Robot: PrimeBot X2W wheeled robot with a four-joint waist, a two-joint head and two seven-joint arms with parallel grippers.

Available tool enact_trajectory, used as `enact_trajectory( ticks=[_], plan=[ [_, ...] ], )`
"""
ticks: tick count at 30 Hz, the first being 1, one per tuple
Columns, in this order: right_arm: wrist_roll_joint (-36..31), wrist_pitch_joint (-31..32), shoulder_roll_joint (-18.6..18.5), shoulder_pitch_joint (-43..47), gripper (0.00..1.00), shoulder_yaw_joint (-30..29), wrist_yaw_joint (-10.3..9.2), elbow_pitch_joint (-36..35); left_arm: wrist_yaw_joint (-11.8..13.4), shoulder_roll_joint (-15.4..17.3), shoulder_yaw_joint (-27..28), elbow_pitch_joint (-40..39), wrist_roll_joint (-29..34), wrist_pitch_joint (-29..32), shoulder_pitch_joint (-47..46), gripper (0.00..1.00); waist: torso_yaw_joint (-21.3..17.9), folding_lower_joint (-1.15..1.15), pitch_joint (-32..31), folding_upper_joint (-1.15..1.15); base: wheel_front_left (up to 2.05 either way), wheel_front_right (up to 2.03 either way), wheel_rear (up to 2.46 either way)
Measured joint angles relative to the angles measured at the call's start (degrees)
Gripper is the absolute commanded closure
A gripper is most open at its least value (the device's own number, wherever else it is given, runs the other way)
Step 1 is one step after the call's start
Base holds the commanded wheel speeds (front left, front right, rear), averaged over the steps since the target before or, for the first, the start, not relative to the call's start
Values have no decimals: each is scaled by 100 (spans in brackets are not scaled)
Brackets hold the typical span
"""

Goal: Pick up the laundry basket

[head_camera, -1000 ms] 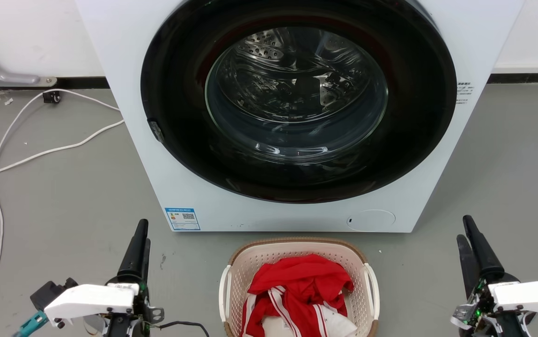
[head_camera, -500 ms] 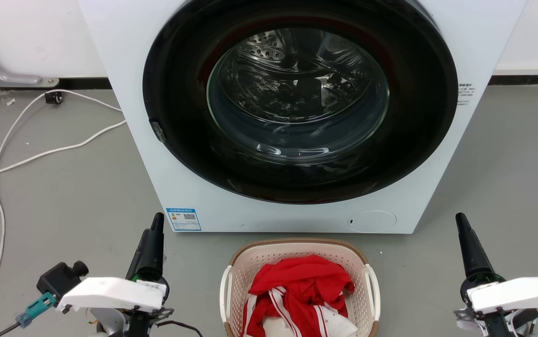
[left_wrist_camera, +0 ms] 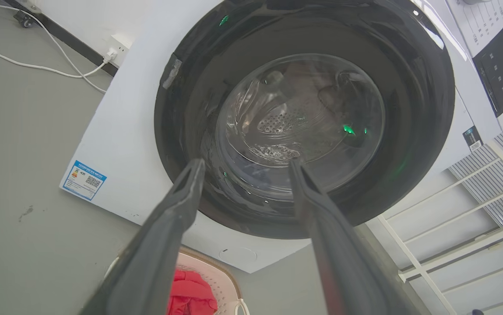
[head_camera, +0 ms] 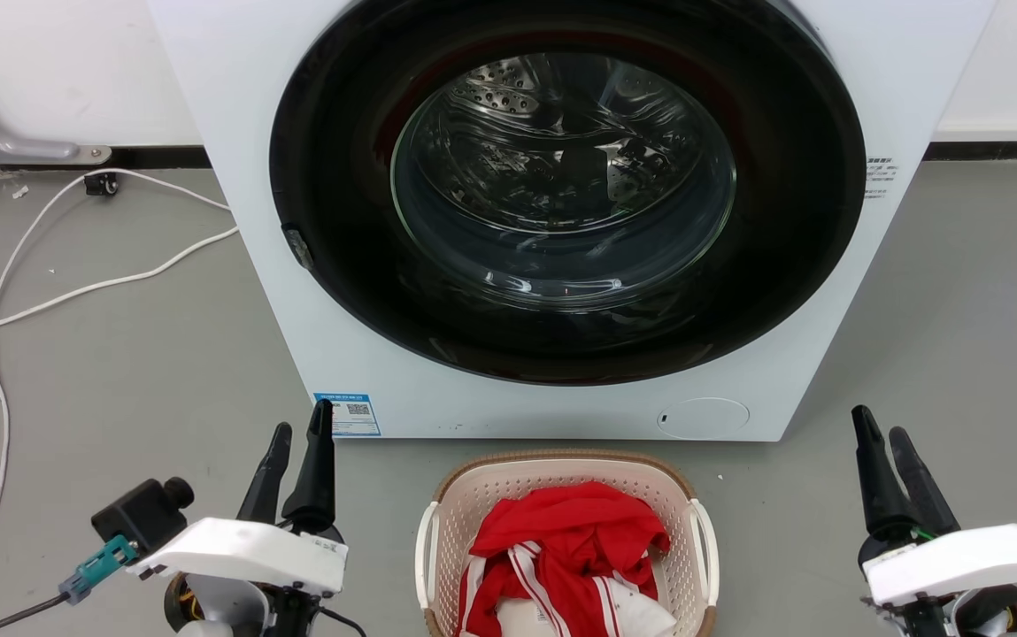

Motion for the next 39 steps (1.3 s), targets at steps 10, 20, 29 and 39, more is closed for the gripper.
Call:
enact_trajectory(
  ticks=[10, 20, 29, 39],
  plan=[
    [-878, -55, 0, 37, 0, 35, 0, -148, 97, 67, -166, 22, 828, -172, 0, 0, -7, 0, 6, 0, 0, 0, 0],
    [-1666, -60, 0, 72, 0, 29, 1, -237, 212, 170, -347, 16, 1550, -337, -2, 0, -12, 0, 4, 0, 0, 0, 0],
    [-2271, -107, -1, 159, 0, 29, 1, -331, 316, 214, -495, 9, 2096, -465, -4, 0, -16, 0, -1, 0, 0, 0, 0],
    [-3027, -120, -1, 258, 0, 60, 1, -414, 505, 263, -616, -5, 2746, -638, -16, 0, -7, 0, 11, 0, 0, 0, 0]
  ],
)
